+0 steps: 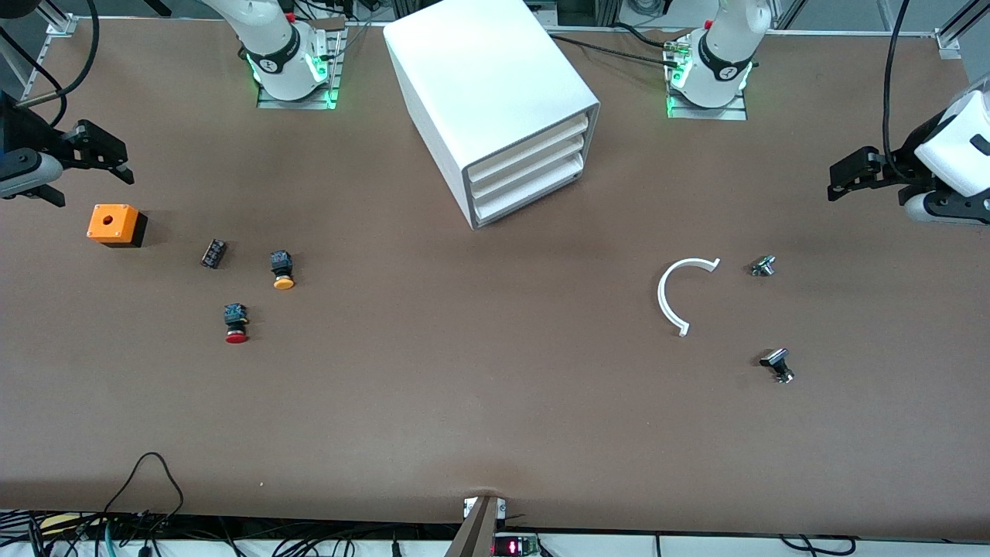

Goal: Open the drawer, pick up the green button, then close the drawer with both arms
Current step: 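Move the left gripper toward the white cabinet's lowest drawer front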

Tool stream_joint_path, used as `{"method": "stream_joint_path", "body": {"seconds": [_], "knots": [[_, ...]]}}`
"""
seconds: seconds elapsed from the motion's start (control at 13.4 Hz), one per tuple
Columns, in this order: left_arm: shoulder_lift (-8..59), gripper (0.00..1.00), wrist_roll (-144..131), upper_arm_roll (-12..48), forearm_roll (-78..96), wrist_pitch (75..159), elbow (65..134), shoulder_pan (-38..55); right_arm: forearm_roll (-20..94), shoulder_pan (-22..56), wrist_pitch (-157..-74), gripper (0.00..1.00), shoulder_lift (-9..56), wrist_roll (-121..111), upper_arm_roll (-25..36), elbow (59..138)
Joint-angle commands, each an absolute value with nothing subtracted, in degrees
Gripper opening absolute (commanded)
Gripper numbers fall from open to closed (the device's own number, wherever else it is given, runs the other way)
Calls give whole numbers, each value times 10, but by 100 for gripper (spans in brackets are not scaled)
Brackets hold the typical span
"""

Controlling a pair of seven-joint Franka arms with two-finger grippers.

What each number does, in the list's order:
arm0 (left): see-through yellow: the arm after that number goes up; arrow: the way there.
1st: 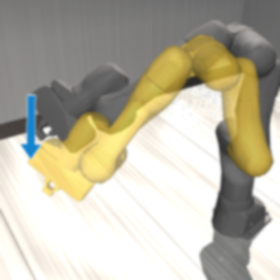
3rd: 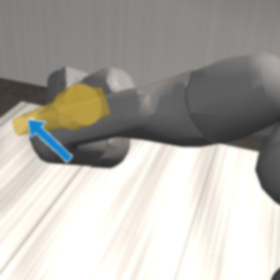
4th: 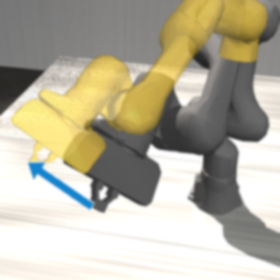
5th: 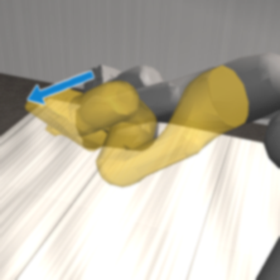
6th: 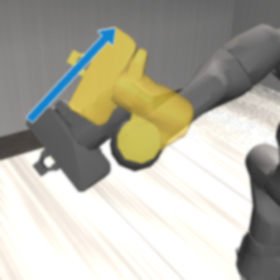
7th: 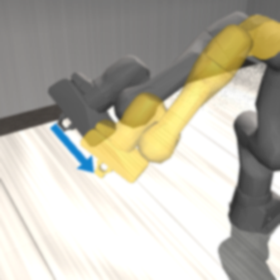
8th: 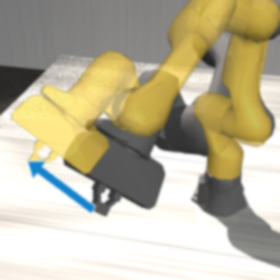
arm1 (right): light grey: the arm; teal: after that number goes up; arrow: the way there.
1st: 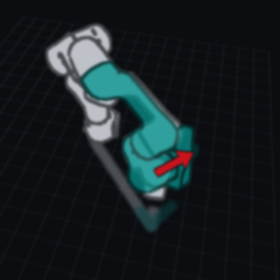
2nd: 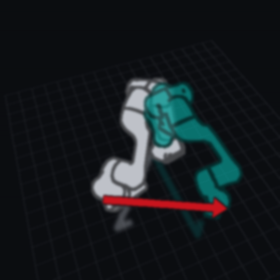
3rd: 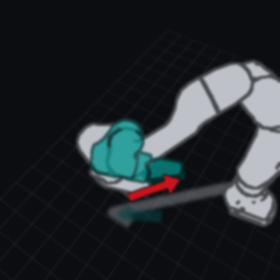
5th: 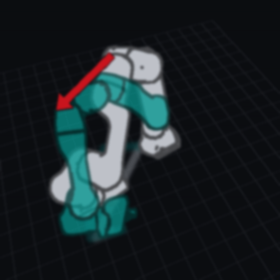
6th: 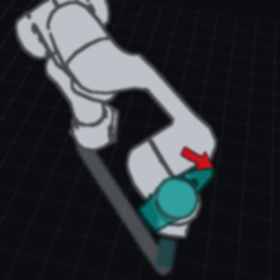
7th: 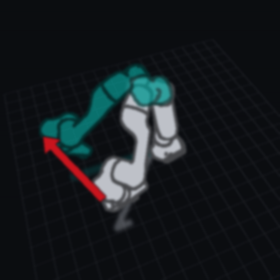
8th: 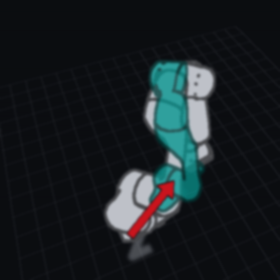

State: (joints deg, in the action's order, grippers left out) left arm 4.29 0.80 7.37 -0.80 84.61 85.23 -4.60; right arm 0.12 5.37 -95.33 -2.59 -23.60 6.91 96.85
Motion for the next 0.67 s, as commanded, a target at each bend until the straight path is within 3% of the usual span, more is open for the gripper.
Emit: {"method": "stream_joint_path", "body": {"seconds": [0.0, 0.3, 0.6], "knots": [[46, 100, 23, 75, -8, 829, 845, -50, 0, 49, -949, 100, -19, -231, 67, 955], [57, 100, 19, 83, 2, 819, 847, -40, 1, 49, -950, 100, -18, -231, 67, 955], [98, 100, -1, 135, 40, 813, 848, -24, 0, 49, -950, 100, -19, -231, 67, 955]]}}
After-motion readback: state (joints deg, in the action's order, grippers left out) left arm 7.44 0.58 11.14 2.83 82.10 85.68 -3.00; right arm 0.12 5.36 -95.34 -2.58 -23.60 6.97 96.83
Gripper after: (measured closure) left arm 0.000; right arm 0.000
